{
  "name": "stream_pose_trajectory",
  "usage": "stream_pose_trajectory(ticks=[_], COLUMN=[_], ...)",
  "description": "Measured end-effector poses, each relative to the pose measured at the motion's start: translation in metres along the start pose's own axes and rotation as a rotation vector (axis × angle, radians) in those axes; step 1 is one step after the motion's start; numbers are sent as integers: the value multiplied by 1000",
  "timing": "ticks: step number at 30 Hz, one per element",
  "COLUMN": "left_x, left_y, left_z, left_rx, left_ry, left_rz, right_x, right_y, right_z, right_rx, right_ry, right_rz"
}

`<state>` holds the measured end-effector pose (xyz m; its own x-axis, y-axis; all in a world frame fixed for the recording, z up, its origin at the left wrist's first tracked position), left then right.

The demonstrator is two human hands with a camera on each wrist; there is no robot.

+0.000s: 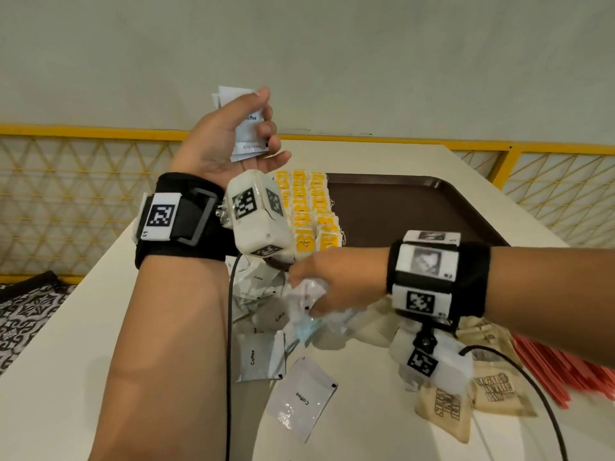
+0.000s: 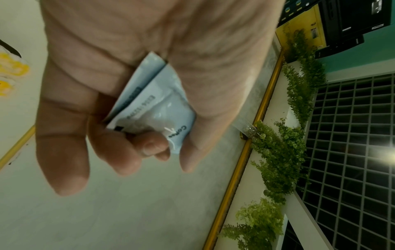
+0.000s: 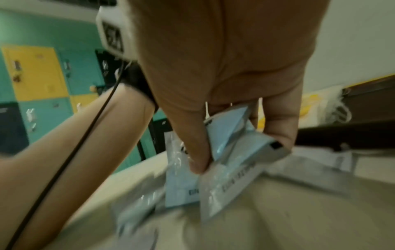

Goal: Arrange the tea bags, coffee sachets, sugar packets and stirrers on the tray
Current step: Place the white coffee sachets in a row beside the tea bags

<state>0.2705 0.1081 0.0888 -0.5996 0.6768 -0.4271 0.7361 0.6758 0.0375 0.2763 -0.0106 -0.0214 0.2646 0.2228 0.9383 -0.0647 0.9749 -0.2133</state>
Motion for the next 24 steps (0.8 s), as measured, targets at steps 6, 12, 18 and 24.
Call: stream_pose_trajectory(ticks=[6,12,18,24], left_x=[-22,-57,-73,-101], left_y=[7,12,9,-4], left_z=[14,50,69,83], left_rx=[-34,192,261,253], left_ry=[152,14,-24,115], left_rz=[82,160,153,261], right_x=[109,154,173,169], right_y=[-27,-62,-84,-87], right_z=[-54,-94,-101,-93], right_rx=[-94,-129,-154,-146], right_ry=[583,831,611,447], right_rz=[-545,-801,-822,-791])
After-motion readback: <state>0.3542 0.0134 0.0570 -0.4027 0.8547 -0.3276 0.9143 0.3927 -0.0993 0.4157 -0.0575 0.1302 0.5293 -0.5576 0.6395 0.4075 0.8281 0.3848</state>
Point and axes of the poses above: each hand's wrist, its own y-axis towards the middle knuckle, its own x-axis out of the back of the hand, z = x × y, the point moved 10 cm from there along y, towards the middle knuckle, and after that the axes turned 7 degrees about -z, right-handed, at the moved point
